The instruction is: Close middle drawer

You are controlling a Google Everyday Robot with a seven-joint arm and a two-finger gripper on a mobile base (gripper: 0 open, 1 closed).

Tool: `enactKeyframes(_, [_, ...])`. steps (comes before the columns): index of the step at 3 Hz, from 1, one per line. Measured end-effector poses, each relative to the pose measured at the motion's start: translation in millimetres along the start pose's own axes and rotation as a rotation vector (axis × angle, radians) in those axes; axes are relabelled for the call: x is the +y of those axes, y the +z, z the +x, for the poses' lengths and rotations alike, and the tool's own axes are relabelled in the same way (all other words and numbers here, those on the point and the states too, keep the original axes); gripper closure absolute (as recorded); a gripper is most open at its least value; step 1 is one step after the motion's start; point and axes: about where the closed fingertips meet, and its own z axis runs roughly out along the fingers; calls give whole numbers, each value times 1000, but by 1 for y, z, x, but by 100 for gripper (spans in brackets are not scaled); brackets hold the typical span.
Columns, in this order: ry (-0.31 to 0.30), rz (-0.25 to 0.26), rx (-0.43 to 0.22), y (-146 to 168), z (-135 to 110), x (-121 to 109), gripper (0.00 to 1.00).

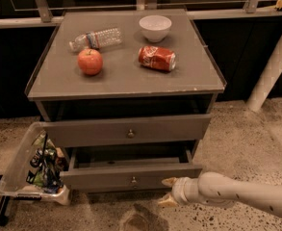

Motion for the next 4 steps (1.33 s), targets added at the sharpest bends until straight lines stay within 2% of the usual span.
enactKeyframes(1, [5, 50, 11, 10, -1, -42, 66])
enactKeyframes(2, [-8, 133, 52, 2, -13, -86, 88])
enactKeyframes(3, [-17, 139, 61, 2, -14, -90, 87])
enactKeyframes(4, [-17, 139, 61, 2, -14, -90, 63])
